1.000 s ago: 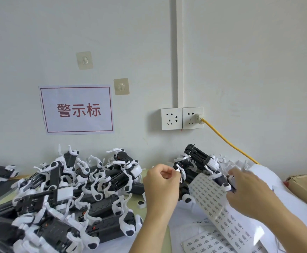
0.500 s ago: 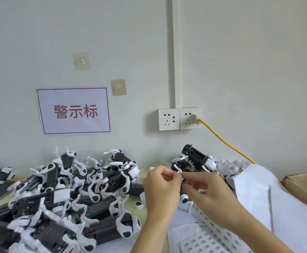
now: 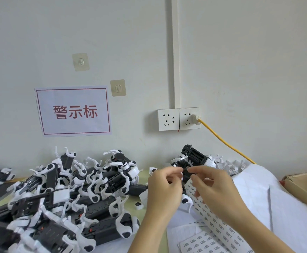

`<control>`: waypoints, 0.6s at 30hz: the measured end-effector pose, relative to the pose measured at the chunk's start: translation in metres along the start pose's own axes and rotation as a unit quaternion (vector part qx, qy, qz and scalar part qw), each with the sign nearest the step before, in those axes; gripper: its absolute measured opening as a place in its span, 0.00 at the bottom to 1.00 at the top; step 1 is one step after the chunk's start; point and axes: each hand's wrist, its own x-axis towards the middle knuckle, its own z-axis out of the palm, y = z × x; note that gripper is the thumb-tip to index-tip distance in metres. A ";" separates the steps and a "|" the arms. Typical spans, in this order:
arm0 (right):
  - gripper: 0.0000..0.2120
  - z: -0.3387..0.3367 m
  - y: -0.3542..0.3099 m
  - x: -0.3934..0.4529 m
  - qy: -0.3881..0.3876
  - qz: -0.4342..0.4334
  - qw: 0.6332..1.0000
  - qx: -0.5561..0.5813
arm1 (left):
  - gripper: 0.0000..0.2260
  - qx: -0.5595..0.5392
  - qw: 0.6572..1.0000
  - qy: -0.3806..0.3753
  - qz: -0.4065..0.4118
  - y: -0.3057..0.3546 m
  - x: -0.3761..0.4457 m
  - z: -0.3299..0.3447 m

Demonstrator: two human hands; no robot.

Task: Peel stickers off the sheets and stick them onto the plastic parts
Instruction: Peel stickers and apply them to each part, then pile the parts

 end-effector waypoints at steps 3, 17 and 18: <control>0.07 -0.008 0.006 0.004 0.038 0.035 0.999 -0.012 | 0.16 0.135 0.990 0.016 0.048 -0.008 0.003 -0.009; 0.05 -0.012 0.022 0.008 -0.048 0.083 0.995 -0.041 | 0.23 0.464 0.880 -0.104 0.018 -0.040 0.002 -0.007; 0.06 -0.011 0.022 0.008 -0.048 0.081 0.994 -0.046 | 0.22 0.461 0.882 -0.100 0.022 -0.040 0.002 -0.007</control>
